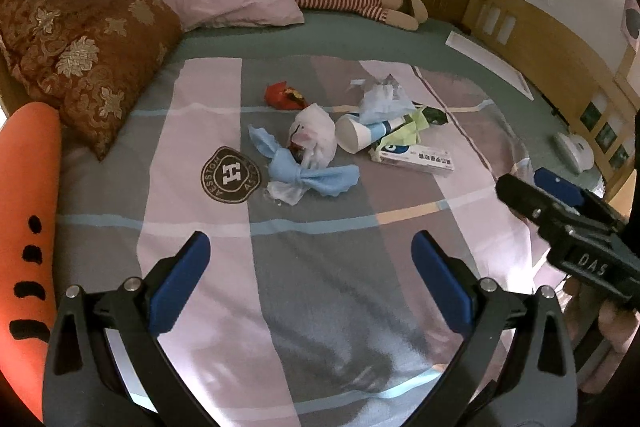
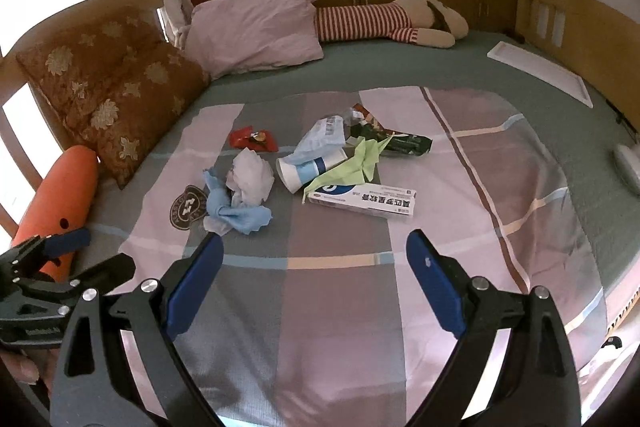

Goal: Collect trash
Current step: 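Move both open tools back over the trash on the bed, then grasp the clear plastic bag with the left tool while the right tool grasps the green folded paper, then carry the plastic bag and green paper to the bin and open both tools, then move both open tools back over the bed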

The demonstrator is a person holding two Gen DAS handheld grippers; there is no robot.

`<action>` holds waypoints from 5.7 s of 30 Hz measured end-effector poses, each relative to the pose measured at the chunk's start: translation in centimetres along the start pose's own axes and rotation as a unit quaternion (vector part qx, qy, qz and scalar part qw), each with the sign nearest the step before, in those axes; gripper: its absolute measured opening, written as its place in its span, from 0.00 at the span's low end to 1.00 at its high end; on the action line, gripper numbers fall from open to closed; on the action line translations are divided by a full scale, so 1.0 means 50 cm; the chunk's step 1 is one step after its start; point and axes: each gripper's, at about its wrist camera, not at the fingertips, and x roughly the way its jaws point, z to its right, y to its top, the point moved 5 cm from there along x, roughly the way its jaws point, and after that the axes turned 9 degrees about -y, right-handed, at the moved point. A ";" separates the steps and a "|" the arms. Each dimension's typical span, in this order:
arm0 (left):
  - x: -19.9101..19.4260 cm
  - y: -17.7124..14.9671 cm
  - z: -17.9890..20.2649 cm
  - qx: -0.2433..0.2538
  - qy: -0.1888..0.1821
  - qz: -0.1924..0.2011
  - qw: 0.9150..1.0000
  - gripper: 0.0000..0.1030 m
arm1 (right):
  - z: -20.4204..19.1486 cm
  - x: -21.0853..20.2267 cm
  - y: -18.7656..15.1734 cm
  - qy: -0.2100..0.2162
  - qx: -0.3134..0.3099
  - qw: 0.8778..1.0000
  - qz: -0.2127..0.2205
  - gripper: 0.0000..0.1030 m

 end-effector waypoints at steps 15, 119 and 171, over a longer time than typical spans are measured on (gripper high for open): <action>0.014 -0.002 -0.017 -0.017 0.002 -0.005 1.000 0.97 | 0.016 0.013 0.005 -0.004 0.014 1.000 -0.005 0.88; -0.053 0.014 0.108 0.042 -0.050 0.050 0.997 0.25 | 0.142 -0.140 0.022 0.006 0.058 0.994 0.089 0.26; -0.154 0.067 -0.065 -0.055 -0.003 0.090 0.994 0.97 | 0.063 -0.050 0.044 -0.025 0.038 0.997 0.068 0.93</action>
